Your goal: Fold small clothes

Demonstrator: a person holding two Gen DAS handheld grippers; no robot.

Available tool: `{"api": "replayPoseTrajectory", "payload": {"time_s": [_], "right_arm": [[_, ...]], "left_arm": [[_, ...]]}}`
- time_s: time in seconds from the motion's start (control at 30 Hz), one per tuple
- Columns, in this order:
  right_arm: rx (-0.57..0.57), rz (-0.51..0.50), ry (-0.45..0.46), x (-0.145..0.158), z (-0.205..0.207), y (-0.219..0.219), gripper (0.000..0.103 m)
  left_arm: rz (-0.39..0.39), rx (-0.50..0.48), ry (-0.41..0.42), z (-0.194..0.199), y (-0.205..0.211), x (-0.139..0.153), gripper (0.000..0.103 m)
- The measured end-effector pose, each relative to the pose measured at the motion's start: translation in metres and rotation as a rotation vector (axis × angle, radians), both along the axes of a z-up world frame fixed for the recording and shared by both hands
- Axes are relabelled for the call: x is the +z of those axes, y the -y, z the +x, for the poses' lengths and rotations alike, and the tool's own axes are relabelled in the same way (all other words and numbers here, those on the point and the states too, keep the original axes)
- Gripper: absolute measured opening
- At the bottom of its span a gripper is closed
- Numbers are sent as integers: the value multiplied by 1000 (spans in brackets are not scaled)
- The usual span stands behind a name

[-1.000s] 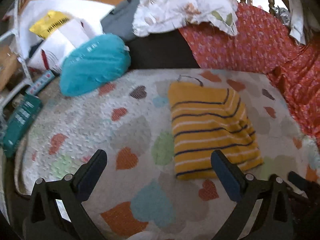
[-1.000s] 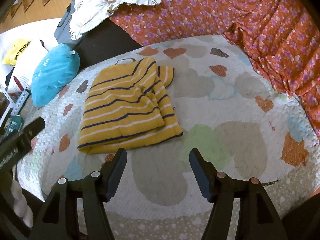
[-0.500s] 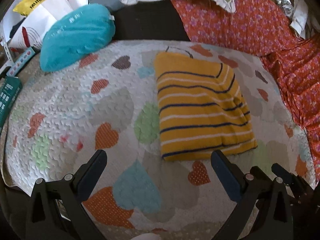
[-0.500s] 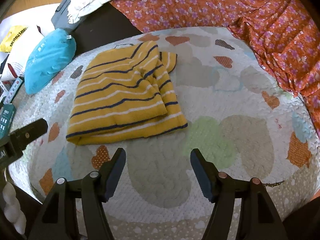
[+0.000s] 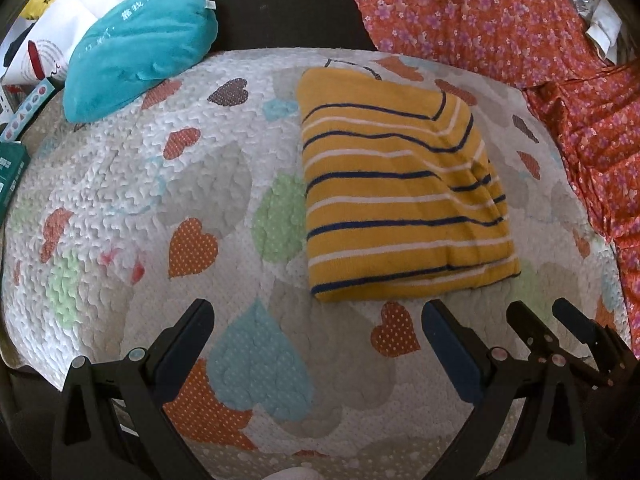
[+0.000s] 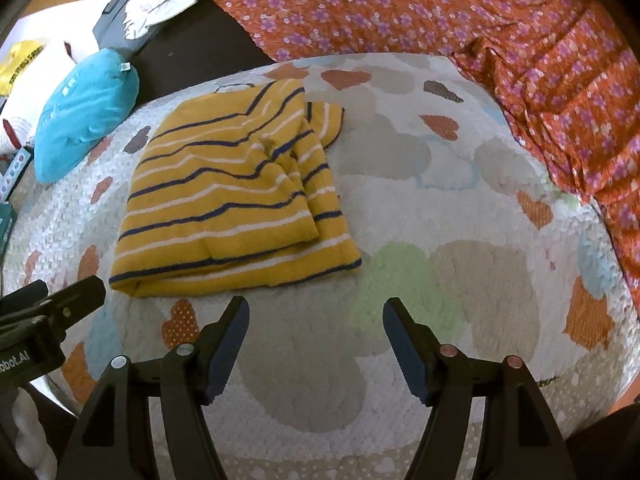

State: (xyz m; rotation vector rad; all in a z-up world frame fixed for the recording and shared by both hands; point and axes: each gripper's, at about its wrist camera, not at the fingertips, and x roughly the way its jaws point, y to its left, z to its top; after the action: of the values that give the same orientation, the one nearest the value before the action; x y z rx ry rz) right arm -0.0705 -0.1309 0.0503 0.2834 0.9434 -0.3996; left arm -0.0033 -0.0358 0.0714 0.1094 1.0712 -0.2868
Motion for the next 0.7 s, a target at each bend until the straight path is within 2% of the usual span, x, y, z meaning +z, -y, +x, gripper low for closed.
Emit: {"api": "replayPoseTrajectory", "payload": {"time_s": [0.27,0.7], "right_arm": [[27,-11,-16,-4,4,-8,74],[26,-7,-32,-8,5,-7,75]], "left_arm": [[-24,11,-29,4,-6,-2,103],[-24,3,-23,4,-4,-2,103]]}}
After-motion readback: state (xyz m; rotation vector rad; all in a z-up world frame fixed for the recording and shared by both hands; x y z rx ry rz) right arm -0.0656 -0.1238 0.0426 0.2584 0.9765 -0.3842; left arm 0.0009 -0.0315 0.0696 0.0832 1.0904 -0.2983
